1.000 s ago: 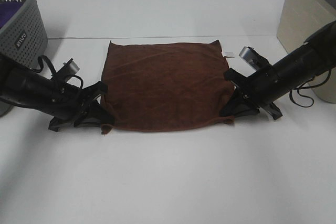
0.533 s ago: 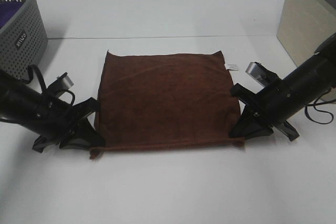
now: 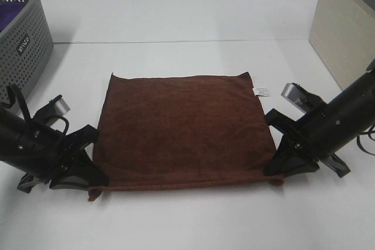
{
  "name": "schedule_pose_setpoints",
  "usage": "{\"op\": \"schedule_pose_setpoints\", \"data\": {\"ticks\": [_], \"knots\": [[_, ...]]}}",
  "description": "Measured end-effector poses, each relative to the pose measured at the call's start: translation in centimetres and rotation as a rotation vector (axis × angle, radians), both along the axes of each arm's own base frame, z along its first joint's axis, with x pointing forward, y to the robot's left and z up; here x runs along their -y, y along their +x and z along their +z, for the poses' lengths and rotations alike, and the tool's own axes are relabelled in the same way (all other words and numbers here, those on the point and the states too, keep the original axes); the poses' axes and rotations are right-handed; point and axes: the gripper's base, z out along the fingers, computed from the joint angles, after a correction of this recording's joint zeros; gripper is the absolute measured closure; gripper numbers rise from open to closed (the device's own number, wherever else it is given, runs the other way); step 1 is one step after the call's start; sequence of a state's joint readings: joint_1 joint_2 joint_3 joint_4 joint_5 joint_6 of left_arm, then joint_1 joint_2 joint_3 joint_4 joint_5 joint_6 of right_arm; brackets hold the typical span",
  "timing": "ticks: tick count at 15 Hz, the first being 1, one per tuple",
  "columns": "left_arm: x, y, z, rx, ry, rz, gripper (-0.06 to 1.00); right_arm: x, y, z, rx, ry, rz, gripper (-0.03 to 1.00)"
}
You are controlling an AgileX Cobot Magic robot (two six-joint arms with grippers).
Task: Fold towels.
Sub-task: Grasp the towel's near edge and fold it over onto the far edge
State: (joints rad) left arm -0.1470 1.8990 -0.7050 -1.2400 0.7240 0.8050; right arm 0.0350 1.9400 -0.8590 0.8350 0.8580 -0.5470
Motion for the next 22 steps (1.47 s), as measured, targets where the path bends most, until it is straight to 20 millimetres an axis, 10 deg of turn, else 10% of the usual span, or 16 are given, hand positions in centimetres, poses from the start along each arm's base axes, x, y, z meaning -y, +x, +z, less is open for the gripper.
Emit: {"op": "schedule_pose_setpoints", "data": {"ticks": [9, 17, 22], "knots": [[0.6, 10.6, 8.1, 0.307, 0.087, 0.089, 0.93, -0.3, 11.9, 7.0, 0.326, -0.015, 0.002, 0.97], [1.2, 18.4, 4.7, 0.405, 0.167, 0.075, 0.93, -0.5, 18.6, 2.2, 0.367, -0.022, -0.002, 0.97], [1.4, 19.7, 1.1, 0.350, 0.163, 0.083, 0.93, -0.3, 19.5, -0.4, 0.382, -0.061, -0.044, 0.94]]}}
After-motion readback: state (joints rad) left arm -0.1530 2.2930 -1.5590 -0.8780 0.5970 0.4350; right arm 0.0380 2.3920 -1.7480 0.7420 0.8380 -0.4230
